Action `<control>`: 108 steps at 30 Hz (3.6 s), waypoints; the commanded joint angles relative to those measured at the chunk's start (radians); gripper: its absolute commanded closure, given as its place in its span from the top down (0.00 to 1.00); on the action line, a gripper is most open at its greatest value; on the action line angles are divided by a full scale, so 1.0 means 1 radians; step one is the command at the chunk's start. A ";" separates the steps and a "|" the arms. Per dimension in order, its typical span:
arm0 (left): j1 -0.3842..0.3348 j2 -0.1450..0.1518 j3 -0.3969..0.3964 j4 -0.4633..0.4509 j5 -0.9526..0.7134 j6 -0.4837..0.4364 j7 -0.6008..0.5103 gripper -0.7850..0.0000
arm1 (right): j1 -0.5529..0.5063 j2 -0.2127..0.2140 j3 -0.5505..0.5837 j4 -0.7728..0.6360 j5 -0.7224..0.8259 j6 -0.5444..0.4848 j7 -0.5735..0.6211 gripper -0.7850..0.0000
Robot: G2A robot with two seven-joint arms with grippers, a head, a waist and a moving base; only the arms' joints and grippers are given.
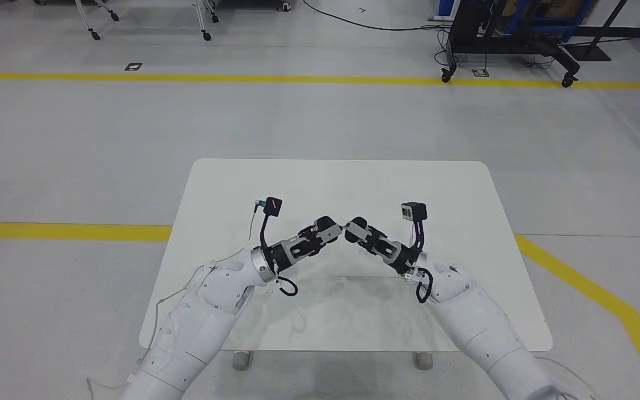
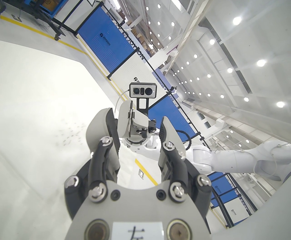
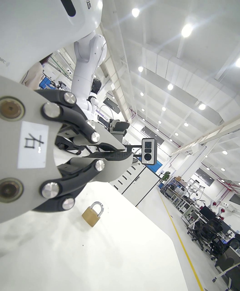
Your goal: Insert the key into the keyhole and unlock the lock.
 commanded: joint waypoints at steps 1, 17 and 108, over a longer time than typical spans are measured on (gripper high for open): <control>-0.002 -0.001 0.006 0.001 0.006 0.003 0.000 0.36 | -0.001 -0.002 0.005 0.000 0.000 0.000 0.006 0.00; -0.011 -0.003 0.018 0.009 0.022 0.020 0.004 0.00 | -0.019 -0.018 0.039 0.005 -0.004 0.000 0.048 0.00; -0.010 0.035 0.045 -0.084 0.215 0.083 -0.107 0.00 | 0.163 0.267 -0.179 -0.102 -0.060 0.053 0.302 0.00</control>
